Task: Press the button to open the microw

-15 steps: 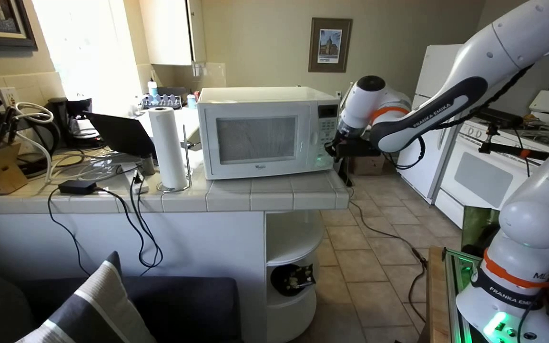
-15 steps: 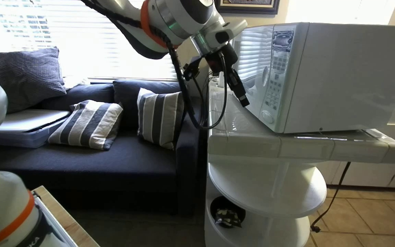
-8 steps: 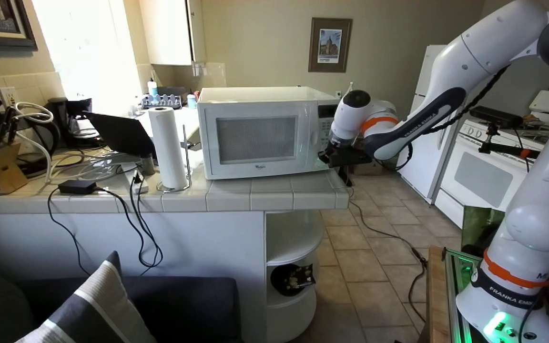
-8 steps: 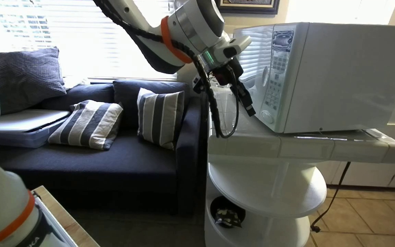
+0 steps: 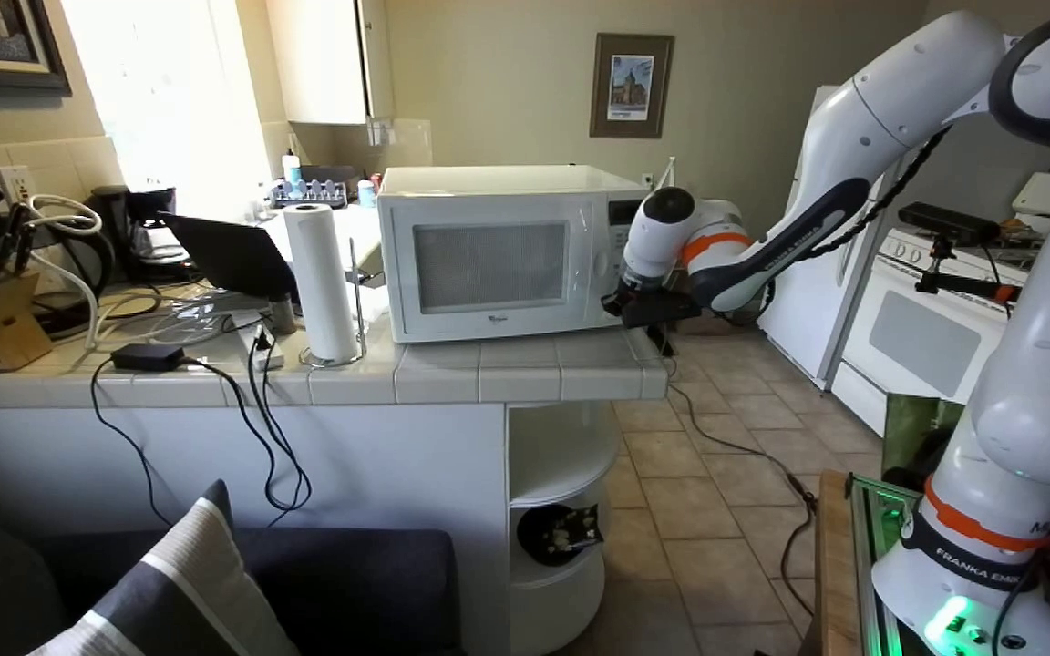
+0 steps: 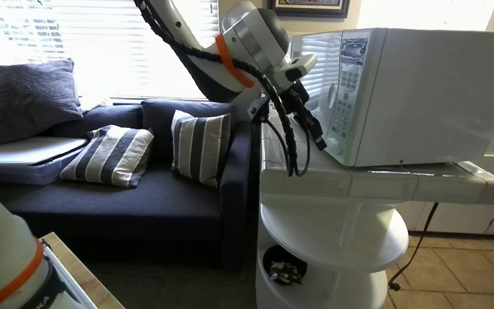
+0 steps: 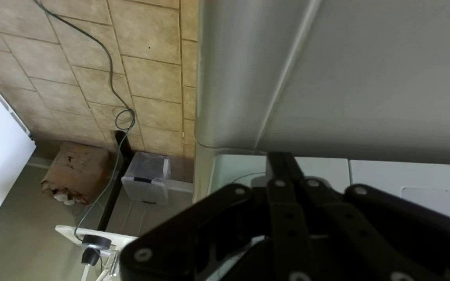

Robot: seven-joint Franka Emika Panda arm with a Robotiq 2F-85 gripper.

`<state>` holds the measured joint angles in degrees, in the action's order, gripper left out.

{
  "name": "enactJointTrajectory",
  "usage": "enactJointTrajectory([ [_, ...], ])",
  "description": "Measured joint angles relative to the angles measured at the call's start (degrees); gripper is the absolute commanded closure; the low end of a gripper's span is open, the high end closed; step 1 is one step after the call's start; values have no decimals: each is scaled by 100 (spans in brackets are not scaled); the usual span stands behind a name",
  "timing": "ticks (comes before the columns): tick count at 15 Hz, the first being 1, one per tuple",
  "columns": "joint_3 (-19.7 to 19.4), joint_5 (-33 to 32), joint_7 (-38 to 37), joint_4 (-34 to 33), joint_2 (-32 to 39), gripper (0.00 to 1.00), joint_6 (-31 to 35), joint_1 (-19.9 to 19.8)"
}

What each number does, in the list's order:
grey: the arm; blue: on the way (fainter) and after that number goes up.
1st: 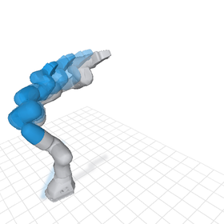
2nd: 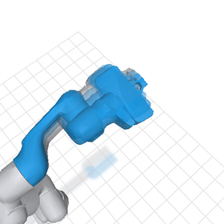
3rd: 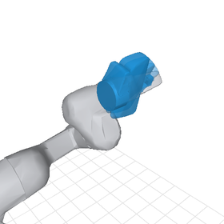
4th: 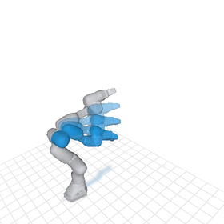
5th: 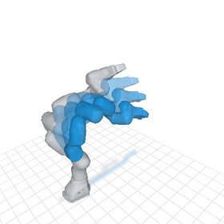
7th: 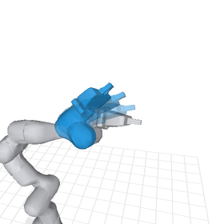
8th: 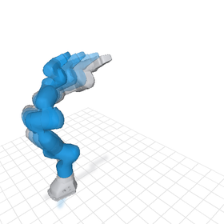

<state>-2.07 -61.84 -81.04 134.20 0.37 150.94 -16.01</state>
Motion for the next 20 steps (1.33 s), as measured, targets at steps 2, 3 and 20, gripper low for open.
enactJointTrajectory([
  [2, -5, -272, -180, -61, 90, 100, -7, -8],
  [3, -7, -407, -291, -88, 130, 100, -7, -17],
  [20, -111, -2858, -960, -122, 342, 100, -309, 143],
])
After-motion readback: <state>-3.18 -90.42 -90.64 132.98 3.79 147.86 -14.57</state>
